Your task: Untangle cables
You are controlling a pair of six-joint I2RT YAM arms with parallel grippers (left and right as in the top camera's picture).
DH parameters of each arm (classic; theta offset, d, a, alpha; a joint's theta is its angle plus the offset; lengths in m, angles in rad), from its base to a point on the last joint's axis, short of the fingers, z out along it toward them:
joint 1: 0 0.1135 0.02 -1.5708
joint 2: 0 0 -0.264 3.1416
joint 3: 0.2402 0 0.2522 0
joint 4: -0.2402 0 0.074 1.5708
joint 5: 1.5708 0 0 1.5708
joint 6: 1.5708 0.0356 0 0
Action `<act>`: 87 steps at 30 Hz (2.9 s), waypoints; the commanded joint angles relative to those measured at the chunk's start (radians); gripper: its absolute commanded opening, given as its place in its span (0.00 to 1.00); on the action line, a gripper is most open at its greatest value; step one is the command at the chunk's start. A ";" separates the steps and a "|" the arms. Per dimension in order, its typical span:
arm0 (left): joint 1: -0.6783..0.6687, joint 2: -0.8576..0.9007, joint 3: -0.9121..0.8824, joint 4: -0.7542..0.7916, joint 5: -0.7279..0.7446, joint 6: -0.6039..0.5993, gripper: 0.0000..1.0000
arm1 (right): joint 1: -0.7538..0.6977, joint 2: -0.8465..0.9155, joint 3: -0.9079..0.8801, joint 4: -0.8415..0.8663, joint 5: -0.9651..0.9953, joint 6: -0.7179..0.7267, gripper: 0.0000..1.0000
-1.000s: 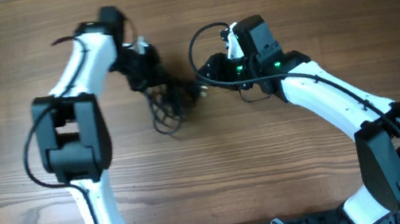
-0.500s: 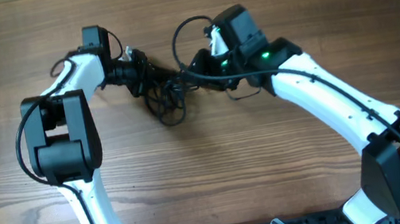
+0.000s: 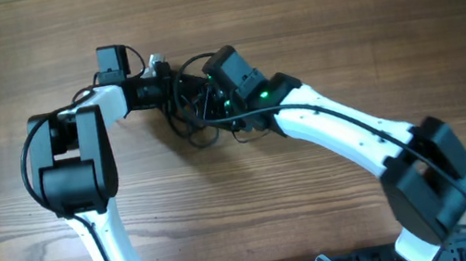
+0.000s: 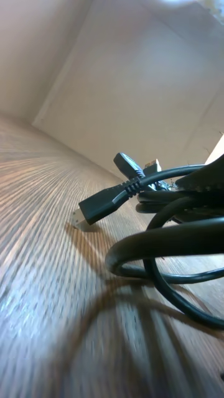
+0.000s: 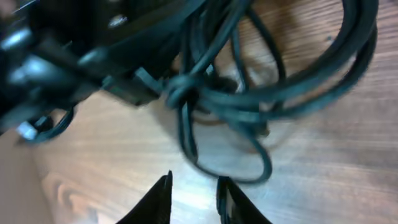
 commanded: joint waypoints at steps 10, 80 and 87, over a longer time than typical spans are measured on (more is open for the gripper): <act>-0.029 -0.237 -0.013 -0.217 -0.369 0.140 0.04 | -0.007 0.051 0.006 0.115 0.084 0.174 0.20; -0.114 -0.245 -0.013 -0.249 -0.531 0.068 0.04 | 0.028 0.146 0.005 0.160 0.175 0.200 0.16; -0.114 -0.245 -0.013 -0.248 -0.531 0.068 0.04 | 0.026 0.146 0.005 0.149 0.219 0.187 0.04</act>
